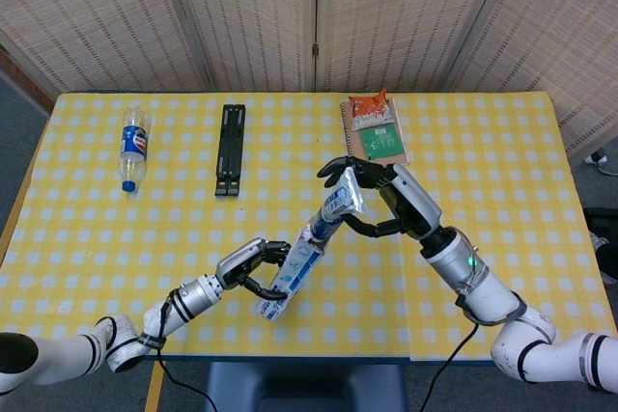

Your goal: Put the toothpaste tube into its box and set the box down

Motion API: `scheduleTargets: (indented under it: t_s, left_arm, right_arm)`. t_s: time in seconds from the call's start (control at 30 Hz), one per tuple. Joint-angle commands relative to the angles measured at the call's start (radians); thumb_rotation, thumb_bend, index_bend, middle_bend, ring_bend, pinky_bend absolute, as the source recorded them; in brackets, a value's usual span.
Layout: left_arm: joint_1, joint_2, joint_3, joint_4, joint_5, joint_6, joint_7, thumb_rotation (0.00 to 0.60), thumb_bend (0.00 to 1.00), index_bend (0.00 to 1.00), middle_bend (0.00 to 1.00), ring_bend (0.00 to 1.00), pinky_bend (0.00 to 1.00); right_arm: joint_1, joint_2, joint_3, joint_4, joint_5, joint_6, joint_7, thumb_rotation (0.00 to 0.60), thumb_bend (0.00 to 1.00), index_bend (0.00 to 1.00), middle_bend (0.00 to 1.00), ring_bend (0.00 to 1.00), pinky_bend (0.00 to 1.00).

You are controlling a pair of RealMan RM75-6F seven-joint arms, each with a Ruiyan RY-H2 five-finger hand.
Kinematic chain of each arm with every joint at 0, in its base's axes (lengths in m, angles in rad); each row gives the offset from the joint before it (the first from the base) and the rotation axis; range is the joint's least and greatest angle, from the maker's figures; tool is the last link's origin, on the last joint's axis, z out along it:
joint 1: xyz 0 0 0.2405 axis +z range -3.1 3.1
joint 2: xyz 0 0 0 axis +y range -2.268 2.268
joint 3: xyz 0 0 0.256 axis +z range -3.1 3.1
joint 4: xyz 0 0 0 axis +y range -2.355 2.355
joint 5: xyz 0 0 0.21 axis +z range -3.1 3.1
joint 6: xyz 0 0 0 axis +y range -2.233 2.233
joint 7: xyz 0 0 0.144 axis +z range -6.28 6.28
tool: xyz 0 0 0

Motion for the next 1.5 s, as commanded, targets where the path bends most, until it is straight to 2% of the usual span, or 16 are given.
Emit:
scheduleTargets:
  t_s: [0.03, 0.37, 1.5]
  left_arm:
    - [0.001, 0.002, 0.002, 0.0, 0.003, 0.004, 0.0, 0.6, 0.47, 0.53, 0.6, 0.56, 0.6]
    - [0.0, 0.003, 0.009, 0.012, 0.009, 0.007, -0.013, 0.6, 0.47, 0.53, 0.6, 0.56, 0.6]
    - [-0.015, -0.004, 0.011, 0.055, 0.006, -0.005, -0.034, 0.6, 0.47, 0.53, 0.6, 0.56, 0.6]
  right_arm:
    - [0.0, -0.002, 0.003, -0.007, 0.015, -0.004, 0.039, 0.6, 0.39, 0.48, 0.32, 0.34, 0.51]
    - [-0.006, 0.009, 0.017, -0.026, 0.038, -0.013, 0.126, 0.6, 0.39, 0.48, 0.32, 0.34, 0.51]
    - [-0.006, 0.043, -0.007, -0.016, 0.016, -0.047, 0.133, 0.6, 0.39, 0.48, 0.32, 0.34, 0.52]
